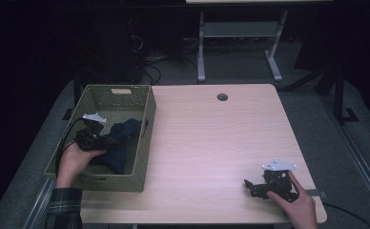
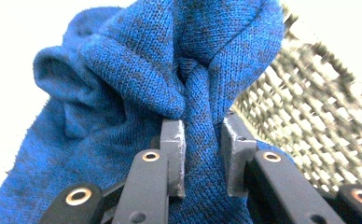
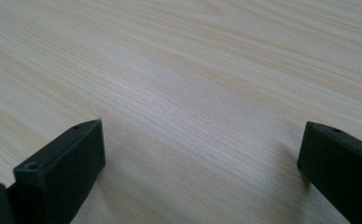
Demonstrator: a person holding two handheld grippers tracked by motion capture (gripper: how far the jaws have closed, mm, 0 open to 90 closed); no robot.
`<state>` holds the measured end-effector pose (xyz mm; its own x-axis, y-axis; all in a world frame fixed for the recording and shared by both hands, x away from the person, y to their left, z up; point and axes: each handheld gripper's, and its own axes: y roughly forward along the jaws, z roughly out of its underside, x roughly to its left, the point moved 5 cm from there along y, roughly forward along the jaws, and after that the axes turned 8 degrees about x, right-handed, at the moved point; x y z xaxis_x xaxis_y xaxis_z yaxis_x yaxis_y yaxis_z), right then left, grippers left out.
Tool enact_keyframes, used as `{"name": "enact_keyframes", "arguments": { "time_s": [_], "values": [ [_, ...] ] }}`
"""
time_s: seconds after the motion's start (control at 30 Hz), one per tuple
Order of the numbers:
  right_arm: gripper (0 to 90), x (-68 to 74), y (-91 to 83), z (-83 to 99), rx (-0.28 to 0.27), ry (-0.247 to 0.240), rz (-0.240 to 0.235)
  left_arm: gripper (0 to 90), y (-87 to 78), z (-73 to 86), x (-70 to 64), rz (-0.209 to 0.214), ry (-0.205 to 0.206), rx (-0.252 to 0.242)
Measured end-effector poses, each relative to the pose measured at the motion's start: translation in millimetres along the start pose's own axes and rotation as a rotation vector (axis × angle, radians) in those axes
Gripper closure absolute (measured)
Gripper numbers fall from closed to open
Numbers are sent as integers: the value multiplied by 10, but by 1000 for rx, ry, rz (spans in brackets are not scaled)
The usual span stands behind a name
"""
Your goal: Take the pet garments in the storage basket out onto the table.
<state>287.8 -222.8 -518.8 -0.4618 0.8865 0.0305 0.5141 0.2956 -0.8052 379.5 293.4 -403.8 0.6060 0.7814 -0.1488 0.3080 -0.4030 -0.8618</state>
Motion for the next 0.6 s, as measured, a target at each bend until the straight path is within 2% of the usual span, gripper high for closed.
{"name": "enact_keyframes", "arguments": {
  "time_s": [0.43, 0.6],
  "values": [
    [5, 1, 0, 0, 0, 1, 0, 743, -317, -114, -60, -55, -19, -157],
    [4, 0, 0, 0, 0, 0, 0, 746, -435, -152, -82, -53, -31, -225]
  ]
}}
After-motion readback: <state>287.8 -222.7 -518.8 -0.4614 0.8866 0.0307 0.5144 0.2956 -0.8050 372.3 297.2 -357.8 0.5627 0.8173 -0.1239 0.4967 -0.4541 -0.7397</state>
